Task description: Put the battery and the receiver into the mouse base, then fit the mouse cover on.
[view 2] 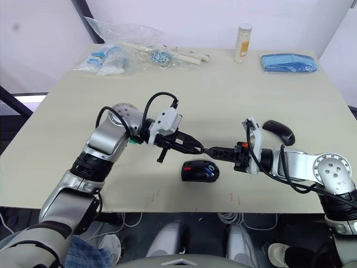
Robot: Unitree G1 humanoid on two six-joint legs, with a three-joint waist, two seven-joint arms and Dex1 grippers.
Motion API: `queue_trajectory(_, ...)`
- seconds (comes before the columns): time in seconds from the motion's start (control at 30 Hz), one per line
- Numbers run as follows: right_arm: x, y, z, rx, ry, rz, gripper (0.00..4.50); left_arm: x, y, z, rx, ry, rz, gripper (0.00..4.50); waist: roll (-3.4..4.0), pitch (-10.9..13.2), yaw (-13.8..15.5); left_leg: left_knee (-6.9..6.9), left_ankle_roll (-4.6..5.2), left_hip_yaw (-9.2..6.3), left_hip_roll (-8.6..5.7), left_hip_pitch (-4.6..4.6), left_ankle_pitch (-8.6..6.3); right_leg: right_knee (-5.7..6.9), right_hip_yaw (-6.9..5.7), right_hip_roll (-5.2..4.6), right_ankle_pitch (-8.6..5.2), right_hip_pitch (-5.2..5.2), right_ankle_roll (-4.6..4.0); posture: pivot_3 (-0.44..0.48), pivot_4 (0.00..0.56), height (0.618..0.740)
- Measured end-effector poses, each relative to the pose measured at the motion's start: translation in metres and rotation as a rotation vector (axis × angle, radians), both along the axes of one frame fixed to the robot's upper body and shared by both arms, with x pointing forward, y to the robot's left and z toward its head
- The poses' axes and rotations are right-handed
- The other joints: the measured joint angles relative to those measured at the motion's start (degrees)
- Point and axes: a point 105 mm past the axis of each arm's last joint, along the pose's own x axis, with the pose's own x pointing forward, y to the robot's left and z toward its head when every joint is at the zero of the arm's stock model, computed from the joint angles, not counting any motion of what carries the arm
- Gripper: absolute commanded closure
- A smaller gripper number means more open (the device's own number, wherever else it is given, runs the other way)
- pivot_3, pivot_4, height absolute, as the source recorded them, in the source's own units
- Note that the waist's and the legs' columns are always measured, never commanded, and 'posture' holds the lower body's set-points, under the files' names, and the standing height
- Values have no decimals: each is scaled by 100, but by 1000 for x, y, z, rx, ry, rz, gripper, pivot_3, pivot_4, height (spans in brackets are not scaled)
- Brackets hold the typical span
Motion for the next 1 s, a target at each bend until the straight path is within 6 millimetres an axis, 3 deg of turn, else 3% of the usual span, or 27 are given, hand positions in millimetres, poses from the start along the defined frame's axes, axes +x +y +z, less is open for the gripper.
queue_trajectory(0.93,4,1,-9,-46,31,-38,2817,-1,-2,-4,19,-12,-17,4262,0,0,-2,0,2,0,0,-2,-1,-1,0,0,0,-2,0,0,150,740)
queue_trajectory(0.97,4,1,-9,-46,31,-38,3352,-2,-2,-4,19,-12,-17,4262,0,0,-2,0,2,0,0,-2,-1,-1,0,0,0,-2,0,0,150,740)
queue_trajectory(1.0,4,2,-8,-39,32,-34,3580,-2,-2,-5,22,-11,-17,4262,0,0,-3,0,2,0,0,-2,-1,-1,0,0,0,-2,0,0,150,740)
